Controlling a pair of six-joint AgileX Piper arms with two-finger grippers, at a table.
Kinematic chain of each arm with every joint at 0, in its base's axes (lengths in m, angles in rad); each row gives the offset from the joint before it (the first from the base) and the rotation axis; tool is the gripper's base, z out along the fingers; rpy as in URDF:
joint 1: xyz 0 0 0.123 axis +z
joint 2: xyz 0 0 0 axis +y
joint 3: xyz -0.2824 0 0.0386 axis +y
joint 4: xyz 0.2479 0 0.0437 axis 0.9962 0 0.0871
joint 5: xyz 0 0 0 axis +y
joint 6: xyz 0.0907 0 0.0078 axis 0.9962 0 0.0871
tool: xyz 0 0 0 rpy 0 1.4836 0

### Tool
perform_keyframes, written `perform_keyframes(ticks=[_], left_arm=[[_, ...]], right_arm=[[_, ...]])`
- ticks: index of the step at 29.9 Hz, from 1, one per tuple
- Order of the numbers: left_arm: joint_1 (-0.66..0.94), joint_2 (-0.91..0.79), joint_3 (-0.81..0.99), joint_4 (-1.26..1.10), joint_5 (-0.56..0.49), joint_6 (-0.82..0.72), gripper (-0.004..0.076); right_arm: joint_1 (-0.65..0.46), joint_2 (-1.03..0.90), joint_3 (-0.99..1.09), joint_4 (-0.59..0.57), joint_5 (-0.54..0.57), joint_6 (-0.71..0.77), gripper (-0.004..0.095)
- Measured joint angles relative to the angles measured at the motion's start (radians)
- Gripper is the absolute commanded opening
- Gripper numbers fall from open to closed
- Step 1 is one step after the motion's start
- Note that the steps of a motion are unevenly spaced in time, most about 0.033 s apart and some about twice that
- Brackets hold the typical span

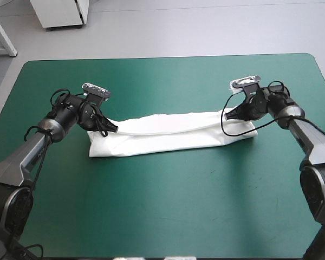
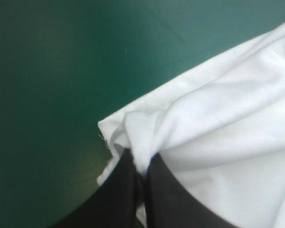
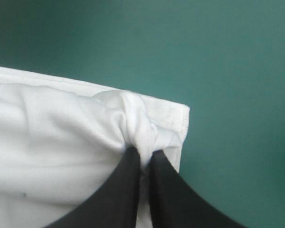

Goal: Fold the cloth

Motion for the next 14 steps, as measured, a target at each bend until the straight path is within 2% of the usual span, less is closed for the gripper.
perform_keyframes(ticks=[4, 6, 9, 14], left_arm=[[0.0, 0.0, 0.0, 0.002, 0.029, -0.002, 0.0188], [0.0, 0.0, -0.005, 0.003, 0.061, -0.002, 0.0281], [0.0, -0.013, -0.026, 0.005, 0.136, -0.012, 0.0344], [0.0, -0.082, -0.077, -0.039, 0.231, -0.03, 0.0323]], right_arm=[[0.0, 0.001, -0.028, -0.003, 0.045, -0.018, 0.0499], [0.0, 0.001, -0.052, -0.006, 0.082, -0.019, 0.0581], [-0.002, -0.016, -0.084, -0.009, 0.118, -0.019, 0.0585], [-0.041, -0.108, -0.096, -0.019, 0.17, -0.006, 0.0562]])
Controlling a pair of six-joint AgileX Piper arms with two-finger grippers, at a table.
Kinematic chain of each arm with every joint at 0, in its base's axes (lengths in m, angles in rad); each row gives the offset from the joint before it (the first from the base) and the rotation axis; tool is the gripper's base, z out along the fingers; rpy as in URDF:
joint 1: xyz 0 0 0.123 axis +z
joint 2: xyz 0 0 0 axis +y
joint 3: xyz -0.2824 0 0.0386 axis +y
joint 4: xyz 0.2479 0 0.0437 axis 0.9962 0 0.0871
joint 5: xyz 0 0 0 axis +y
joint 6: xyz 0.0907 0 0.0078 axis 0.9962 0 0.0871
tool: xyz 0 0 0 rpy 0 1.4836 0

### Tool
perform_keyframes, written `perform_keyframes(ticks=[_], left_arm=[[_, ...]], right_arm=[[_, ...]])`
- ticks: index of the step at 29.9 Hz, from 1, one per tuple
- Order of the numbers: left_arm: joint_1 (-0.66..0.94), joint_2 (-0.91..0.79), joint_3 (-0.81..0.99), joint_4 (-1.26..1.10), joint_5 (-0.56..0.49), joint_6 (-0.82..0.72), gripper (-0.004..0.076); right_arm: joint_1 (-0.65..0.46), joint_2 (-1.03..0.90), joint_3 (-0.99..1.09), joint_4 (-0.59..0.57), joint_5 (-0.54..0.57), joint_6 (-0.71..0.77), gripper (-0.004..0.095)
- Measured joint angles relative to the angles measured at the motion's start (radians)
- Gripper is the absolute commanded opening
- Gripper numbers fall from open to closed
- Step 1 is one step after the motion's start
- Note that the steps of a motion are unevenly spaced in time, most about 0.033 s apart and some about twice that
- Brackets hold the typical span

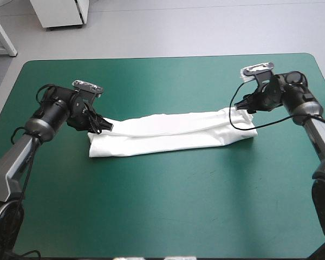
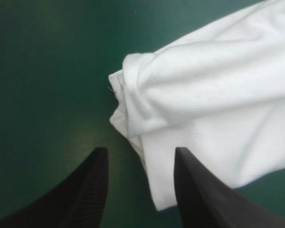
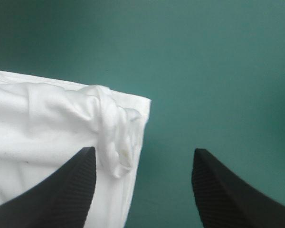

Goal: Fold the cloth

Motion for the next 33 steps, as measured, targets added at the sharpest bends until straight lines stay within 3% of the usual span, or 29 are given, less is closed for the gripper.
perform_keyframes(ticks=[3, 6, 13, 19, 33], left_arm=[[-0.003, -0.056, -0.029, -0.122, 0.015, 0.048, 0.0208], [-0.035, -0.083, -0.044, -0.246, 0.023, 0.109, -0.0013], [-0.184, -0.051, -0.055, -0.369, -0.042, 0.201, -0.0009], [-0.219, 0.105, -0.124, -0.442, -0.057, 0.258, -0.0009], [-0.219, 0.439, -0.288, -0.462, -0.075, 0.289, -0.0009]], right_arm=[[-0.043, -0.073, 0.015, -0.006, 0.024, 0.021, 0.0538], [-0.081, -0.158, 0.064, -0.013, 0.038, 0.035, 0.052], [-0.11, -0.339, 0.23, -0.025, 0.038, 0.068, 0.0513], [-0.11, -0.35, 0.277, -0.007, 0.038, 0.094, 0.0513], [-0.172, -0.128, 0.189, 0.326, 0.077, -0.047, 0.0513]])
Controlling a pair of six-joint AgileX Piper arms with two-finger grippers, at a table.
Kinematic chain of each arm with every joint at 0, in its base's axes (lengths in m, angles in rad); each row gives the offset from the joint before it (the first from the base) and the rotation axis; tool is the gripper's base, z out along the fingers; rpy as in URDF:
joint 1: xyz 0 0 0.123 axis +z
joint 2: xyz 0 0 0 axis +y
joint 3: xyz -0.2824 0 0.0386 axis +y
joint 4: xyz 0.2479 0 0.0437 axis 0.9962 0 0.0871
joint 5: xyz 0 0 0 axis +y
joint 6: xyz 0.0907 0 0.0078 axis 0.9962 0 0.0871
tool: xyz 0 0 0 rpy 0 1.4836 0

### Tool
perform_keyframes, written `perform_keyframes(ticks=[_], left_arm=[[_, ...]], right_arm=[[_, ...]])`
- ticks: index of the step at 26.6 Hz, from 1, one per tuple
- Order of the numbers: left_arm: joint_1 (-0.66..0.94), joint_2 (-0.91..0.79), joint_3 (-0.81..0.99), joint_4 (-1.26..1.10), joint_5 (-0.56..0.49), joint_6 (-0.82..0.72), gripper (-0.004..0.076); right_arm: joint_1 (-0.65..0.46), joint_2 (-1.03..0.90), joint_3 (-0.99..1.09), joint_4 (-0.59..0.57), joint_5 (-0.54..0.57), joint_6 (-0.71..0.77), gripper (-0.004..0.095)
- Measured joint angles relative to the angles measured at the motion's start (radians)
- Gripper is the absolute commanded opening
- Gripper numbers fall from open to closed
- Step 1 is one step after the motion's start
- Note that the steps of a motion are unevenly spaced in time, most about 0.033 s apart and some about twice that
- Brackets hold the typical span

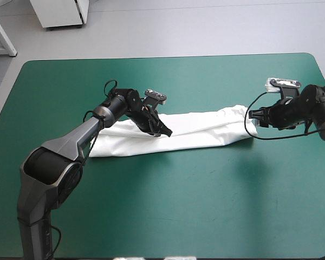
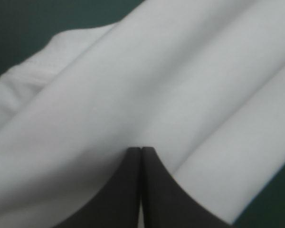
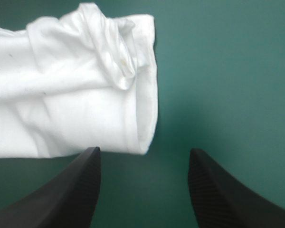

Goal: Fold the cloth

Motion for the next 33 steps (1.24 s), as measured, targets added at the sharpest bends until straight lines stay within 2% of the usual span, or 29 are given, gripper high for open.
perform_keyframes(ticks=[9, 23, 28, 30, 33], left_arm=[[0.001, 0.027, -0.021, -0.026, -0.002, 0.001, -0.0009], [0.002, 0.029, -0.023, -0.029, 0.01, 0.001, -0.0009], [0.002, 0.029, -0.024, -0.028, 0.012, 0.001, -0.0009], [0.002, 0.029, -0.024, -0.027, 0.012, 0.001, -0.0009], [0.002, 0.029, -0.024, -0.027, 0.012, 0.001, -0.0009]], right_arm=[[-0.008, 0.165, -0.144, 0.13, 0.058, -0.087, 0.0515], [-0.02, 0.311, -0.151, 0.168, 0.094, -0.128, 0.0554], [-0.025, 0.377, -0.164, 0.22, 0.092, -0.142, 0.0554], [-0.03, 0.39, -0.172, 0.242, 0.096, -0.147, 0.0519], [-0.033, 0.409, -0.179, 0.278, 0.09, -0.162, 0.0314]])
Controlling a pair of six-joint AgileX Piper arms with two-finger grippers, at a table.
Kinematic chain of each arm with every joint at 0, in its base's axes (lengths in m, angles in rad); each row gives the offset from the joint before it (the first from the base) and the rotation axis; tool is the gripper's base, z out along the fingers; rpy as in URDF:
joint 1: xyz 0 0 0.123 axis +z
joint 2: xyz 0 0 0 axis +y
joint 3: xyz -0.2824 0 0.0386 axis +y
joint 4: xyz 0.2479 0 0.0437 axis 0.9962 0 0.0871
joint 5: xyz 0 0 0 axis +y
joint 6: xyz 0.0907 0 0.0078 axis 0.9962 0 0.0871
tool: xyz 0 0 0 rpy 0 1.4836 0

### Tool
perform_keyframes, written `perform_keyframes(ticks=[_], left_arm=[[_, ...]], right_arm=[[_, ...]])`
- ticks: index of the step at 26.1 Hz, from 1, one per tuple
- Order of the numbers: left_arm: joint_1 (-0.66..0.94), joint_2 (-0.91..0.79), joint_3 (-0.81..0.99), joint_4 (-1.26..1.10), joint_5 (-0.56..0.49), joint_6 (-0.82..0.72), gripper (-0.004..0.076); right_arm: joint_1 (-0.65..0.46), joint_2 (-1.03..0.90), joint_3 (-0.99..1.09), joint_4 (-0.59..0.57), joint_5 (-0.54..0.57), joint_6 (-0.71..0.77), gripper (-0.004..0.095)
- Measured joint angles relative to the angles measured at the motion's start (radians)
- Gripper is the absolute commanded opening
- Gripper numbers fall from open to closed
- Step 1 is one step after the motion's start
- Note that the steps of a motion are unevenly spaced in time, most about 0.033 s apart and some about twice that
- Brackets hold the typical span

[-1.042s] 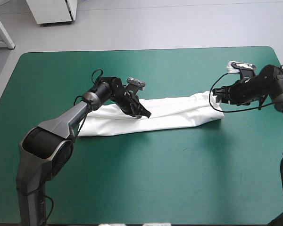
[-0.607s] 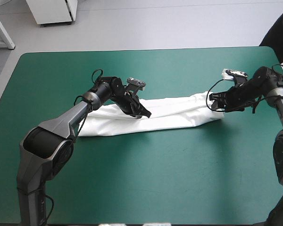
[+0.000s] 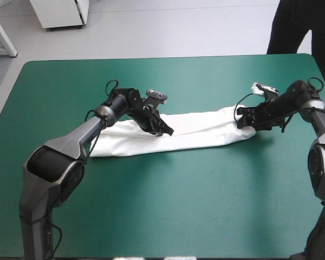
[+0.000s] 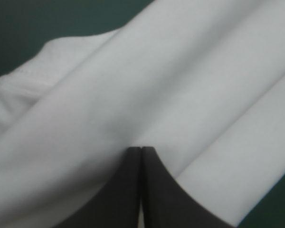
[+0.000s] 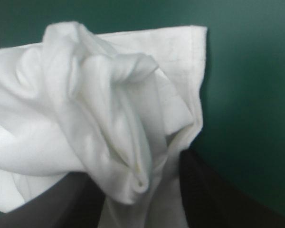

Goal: Fold the cloth

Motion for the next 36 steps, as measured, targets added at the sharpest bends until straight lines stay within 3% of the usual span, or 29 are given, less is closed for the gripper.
perform_keyframes(ticks=[4, 5, 13, 20, 28, 36], left_arm=[[0.0, 0.0, 0.0, 0.0, 0.001, 0.0, -0.0009], [0.0, 0.0, 0.0, 0.001, 0.001, 0.0, -0.0009], [0.0, 0.005, -0.003, 0.002, 0.005, 0.0, -0.0009], [0.0, 0.007, -0.007, 0.001, 0.01, 0.0, -0.0009], [0.0, 0.009, -0.008, 0.0, 0.015, 0.0, -0.0009], [0.0, 0.009, -0.009, -0.003, 0.018, 0.0, -0.0009]], right_arm=[[-0.001, 0.023, -0.001, 0.044, -0.007, -0.028, 0.0007], [-0.001, 0.029, -0.001, 0.056, -0.006, -0.035, -0.0015], [-0.003, 0.048, -0.001, 0.152, 0.017, -0.086, -0.0017], [0.002, 0.033, -0.004, 0.148, 0.054, -0.096, -0.0017], [0.006, -0.03, -0.135, 0.14, 0.122, -0.086, -0.0017], [0.006, -0.075, -0.206, 0.241, 0.161, -0.084, -0.0017]])
